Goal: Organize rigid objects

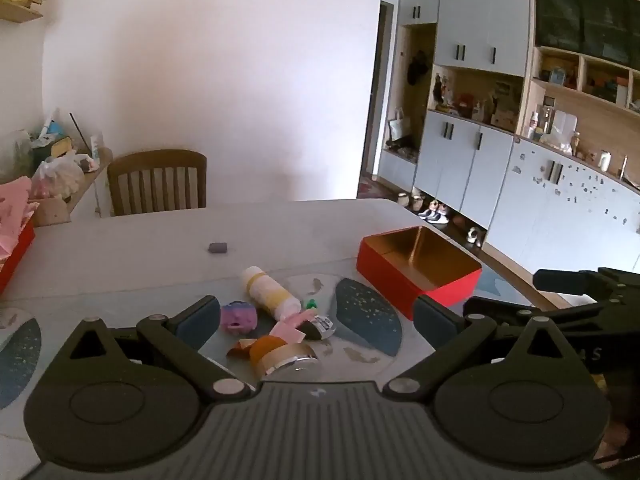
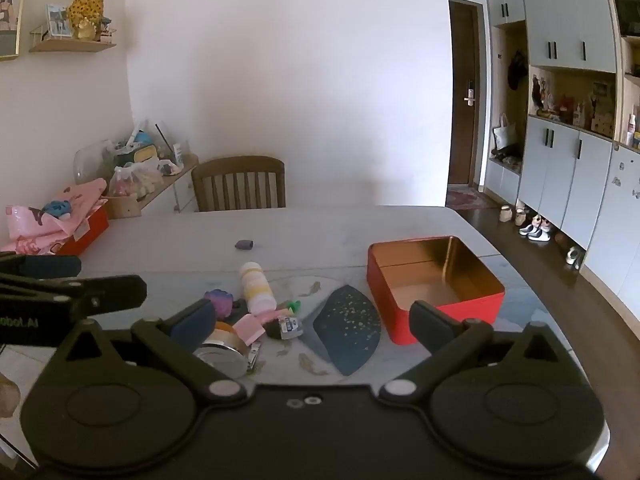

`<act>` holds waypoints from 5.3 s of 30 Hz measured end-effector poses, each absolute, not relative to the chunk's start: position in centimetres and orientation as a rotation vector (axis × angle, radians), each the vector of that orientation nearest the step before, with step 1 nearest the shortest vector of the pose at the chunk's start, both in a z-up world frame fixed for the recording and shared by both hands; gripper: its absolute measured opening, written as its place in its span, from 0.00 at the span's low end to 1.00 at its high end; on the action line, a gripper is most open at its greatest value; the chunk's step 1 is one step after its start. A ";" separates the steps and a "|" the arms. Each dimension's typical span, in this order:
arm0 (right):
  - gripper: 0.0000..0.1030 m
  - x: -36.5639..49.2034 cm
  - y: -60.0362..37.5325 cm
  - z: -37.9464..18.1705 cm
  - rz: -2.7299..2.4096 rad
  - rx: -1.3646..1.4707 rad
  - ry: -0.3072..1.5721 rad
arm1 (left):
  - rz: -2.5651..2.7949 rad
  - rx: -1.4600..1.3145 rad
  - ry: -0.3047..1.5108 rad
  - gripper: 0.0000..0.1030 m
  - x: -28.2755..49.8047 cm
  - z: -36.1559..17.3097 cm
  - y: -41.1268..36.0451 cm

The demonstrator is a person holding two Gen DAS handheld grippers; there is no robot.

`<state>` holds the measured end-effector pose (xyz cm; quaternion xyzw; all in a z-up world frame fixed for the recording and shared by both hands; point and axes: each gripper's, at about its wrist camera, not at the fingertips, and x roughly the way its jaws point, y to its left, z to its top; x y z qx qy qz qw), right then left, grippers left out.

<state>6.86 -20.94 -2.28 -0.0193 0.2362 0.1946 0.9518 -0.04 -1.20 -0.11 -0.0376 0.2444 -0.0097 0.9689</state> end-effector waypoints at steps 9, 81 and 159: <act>1.00 7.0 -20.8 -2.1 0.382 -0.033 0.481 | -0.018 -0.076 0.487 1.00 0.1 0.1 -0.9; 0.73 18.1 -10.2 -11.1 0.977 -0.417 0.782 | 0.166 -0.369 0.864 0.79 9.0 -13.8 10.5; 0.20 27.9 -30.0 -4.9 0.581 -0.245 0.618 | -0.119 -0.274 0.704 0.17 22.2 -1.2 -6.0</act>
